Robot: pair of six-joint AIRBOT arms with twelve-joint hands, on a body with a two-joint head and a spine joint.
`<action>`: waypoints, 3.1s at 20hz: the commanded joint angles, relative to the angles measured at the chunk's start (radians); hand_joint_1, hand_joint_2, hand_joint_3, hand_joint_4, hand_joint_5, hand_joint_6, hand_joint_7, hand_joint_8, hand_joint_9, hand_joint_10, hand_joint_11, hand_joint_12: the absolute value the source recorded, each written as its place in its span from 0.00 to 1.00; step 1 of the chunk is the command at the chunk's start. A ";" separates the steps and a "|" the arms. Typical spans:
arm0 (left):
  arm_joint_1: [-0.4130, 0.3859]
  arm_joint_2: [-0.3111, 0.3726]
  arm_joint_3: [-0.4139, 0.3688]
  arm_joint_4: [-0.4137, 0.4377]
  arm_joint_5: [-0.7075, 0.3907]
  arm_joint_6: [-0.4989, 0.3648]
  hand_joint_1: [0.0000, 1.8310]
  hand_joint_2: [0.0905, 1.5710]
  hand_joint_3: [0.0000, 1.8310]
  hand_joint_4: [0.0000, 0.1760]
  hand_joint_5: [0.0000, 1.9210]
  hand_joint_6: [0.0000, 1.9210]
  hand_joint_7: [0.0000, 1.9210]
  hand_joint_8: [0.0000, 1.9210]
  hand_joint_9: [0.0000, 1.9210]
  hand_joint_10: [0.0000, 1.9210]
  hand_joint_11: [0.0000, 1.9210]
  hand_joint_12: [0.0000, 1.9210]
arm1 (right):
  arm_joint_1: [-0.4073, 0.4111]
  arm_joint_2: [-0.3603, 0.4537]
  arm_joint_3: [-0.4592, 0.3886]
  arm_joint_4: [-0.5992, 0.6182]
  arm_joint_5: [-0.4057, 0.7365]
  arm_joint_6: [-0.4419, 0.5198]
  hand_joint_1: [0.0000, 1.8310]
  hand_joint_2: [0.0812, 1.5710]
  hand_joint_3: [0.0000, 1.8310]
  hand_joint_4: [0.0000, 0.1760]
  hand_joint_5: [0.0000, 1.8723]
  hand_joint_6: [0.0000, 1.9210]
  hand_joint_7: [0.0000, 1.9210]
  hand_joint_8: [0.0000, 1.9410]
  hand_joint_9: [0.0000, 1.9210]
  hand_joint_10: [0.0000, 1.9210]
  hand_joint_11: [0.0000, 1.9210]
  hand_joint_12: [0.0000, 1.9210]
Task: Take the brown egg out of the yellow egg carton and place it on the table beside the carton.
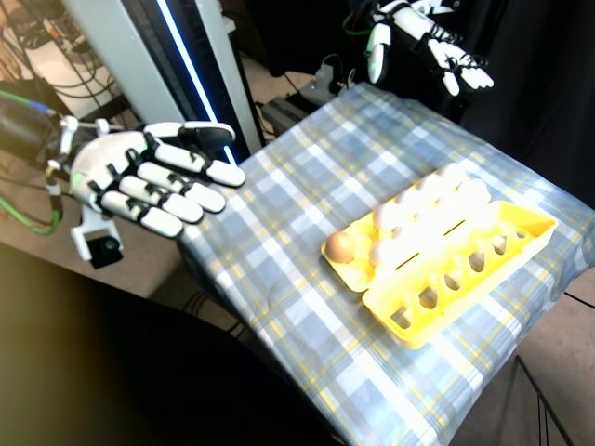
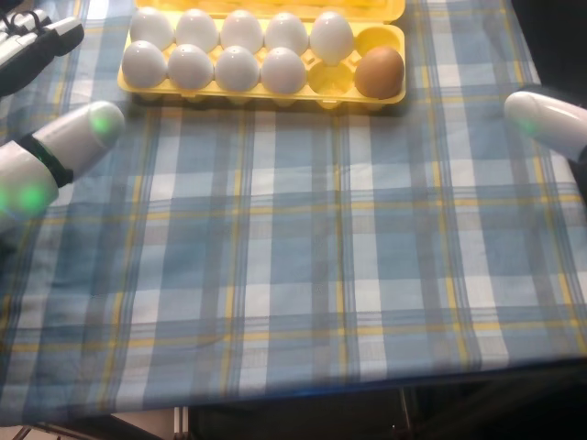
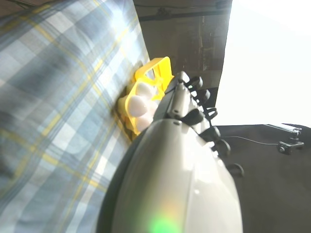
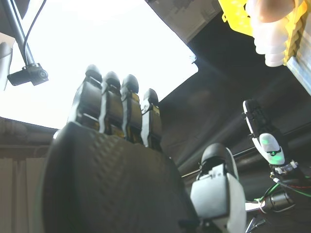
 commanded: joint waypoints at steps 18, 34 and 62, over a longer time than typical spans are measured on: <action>-0.009 0.002 0.004 0.030 -0.115 -0.005 0.00 0.66 0.00 0.13 0.19 0.00 0.11 0.00 0.07 0.00 0.01 0.03 | 0.378 -0.156 0.273 -0.137 -0.384 0.002 0.21 0.51 0.00 0.19 0.23 0.01 0.23 0.00 0.14 0.00 0.03 0.31; -0.009 0.002 0.002 0.030 -0.113 -0.005 0.00 0.67 0.00 0.22 0.17 0.00 0.11 0.00 0.08 0.00 0.02 0.03 | 0.409 -0.320 0.441 -0.097 -0.626 0.002 0.29 0.52 0.00 0.02 0.30 0.01 0.26 0.00 0.14 0.01 0.04 0.19; -0.006 0.002 -0.001 0.026 -0.109 -0.005 0.00 0.66 0.00 0.29 0.17 0.00 0.10 0.00 0.08 0.00 0.02 0.03 | 0.409 -0.367 0.483 -0.036 -0.652 0.001 0.51 0.74 0.00 0.99 0.44 0.63 0.45 0.00 0.26 0.00 0.12 0.26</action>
